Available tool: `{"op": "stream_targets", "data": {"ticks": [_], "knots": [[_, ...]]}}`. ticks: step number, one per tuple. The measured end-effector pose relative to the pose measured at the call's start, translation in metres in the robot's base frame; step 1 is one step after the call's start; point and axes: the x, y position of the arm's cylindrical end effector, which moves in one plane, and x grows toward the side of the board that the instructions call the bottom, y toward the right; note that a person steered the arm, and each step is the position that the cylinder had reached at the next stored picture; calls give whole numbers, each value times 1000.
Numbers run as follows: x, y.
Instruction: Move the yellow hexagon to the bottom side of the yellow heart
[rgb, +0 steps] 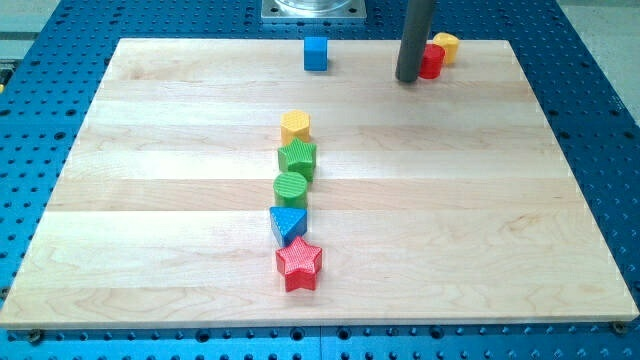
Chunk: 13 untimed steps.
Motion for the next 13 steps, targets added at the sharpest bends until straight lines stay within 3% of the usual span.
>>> {"op": "stream_targets", "data": {"ticks": [1,2,3,4,6,7,9,11,12,13], "knots": [[1,-59],[52,-165],[107,-212],[140,-201],[114,-68],[112,-74],[94,-165],[51,-11],[63,-64],[58,-8]]}}
